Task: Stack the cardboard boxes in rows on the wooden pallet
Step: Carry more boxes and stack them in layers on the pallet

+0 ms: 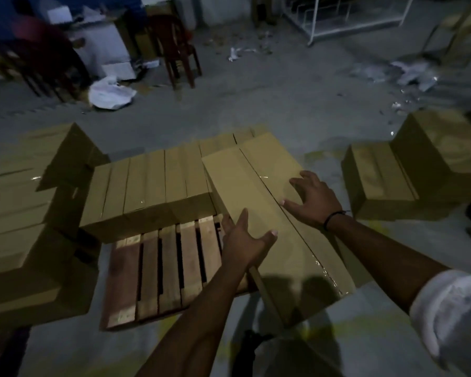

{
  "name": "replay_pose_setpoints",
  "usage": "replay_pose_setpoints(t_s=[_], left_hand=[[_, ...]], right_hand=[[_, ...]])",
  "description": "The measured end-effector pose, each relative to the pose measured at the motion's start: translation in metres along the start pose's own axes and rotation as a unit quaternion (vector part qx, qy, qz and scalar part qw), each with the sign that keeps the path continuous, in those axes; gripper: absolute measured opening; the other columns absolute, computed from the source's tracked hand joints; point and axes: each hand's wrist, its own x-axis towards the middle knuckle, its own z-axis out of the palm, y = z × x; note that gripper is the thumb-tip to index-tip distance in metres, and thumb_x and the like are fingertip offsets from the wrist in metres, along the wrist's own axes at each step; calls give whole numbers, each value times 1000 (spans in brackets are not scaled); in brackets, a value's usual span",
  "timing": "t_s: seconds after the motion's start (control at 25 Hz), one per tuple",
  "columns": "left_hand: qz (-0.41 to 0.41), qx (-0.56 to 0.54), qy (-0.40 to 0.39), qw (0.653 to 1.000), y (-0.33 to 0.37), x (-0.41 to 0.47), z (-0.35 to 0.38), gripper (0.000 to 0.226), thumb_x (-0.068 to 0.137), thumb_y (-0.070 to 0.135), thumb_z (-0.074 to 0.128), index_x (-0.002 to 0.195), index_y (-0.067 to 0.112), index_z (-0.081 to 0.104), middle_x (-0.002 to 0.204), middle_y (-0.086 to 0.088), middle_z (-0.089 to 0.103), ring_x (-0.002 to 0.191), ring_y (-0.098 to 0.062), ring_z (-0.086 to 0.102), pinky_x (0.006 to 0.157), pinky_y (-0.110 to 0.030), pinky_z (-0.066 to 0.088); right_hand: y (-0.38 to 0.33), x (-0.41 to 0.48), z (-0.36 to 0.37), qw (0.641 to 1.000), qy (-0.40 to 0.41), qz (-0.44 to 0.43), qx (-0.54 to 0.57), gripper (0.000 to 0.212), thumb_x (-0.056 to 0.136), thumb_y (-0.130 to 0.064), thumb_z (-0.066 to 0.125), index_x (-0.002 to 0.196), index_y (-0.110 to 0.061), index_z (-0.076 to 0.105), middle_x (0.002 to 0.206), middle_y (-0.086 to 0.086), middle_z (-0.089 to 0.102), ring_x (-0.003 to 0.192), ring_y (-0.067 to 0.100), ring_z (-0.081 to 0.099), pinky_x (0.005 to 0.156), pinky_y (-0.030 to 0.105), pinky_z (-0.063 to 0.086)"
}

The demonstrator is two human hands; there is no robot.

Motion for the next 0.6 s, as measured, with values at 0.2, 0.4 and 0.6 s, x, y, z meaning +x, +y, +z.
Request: replay_pose_setpoints(t_s=[0.2,0.4,0.6], left_hand=[[7,29,-67,997,-30,50,-38,103,83,67,67,161,23,18,168,-10,8,152,-30,18,117,-40,29],[26,38,-117,992,-56,92,-53,101,83,70,63,159,17,23,163,-8,28,150,-27,18,115,-42,30],[-9,17,-157,987,-85,114,-67,104,80,71,66,159,19,24,166,-10,12,151,-31,16,117,-43,28]], right_hand=[[-17,21,53,997,-39,60,6,83,78,-80,54,145,-33,44,160,-5,22,134,30,42,106,46,41],[-35,38,88,991,-74,107,14,88,73,-82,55,146,-34,41,159,-5,19,133,31,44,104,48,45],[-53,46,114,981,-120,155,7,91,71,-76,62,149,-38,32,164,-4,8,137,37,38,107,51,41]])
